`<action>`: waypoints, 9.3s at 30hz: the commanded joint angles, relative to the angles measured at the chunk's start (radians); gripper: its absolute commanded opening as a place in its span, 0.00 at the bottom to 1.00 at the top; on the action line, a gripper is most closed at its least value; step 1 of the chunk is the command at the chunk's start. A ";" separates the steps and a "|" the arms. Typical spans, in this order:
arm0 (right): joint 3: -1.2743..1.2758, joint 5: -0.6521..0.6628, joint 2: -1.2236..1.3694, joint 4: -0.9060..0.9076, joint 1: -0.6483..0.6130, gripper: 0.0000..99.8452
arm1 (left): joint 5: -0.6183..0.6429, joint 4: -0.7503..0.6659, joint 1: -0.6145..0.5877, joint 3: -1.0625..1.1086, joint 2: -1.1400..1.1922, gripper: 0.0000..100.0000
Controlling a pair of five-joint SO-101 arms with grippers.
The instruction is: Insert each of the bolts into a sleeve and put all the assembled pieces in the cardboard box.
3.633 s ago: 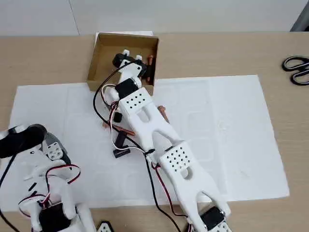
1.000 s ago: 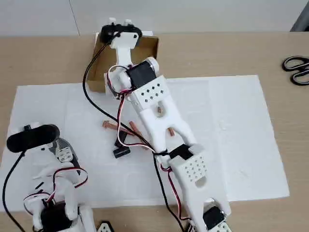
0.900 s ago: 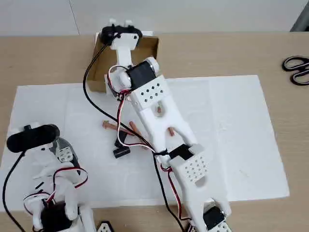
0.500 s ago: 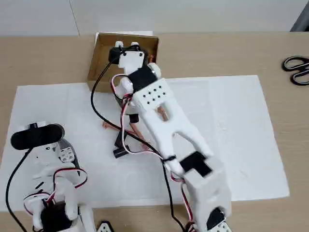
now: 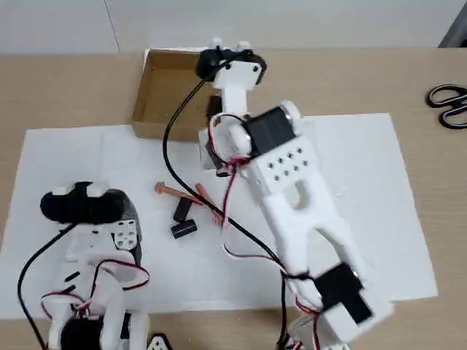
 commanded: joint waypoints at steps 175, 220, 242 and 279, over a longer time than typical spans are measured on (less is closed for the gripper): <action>1.926 0.532 -1.824 -1.256 0.122 0.00 | 0.721 0.549 0.318 -1.774 1.651 0.01; 2.010 0.528 -1.817 -1.403 0.116 0.00 | 0.473 -0.371 0.364 -0.690 0.683 0.01; 2.008 0.528 -1.817 -1.403 0.010 0.00 | 0.318 -0.542 0.537 -0.668 0.789 0.01; 2.081 0.529 -1.817 -1.580 0.064 0.00 | 0.229 -0.632 0.609 -0.475 0.681 0.01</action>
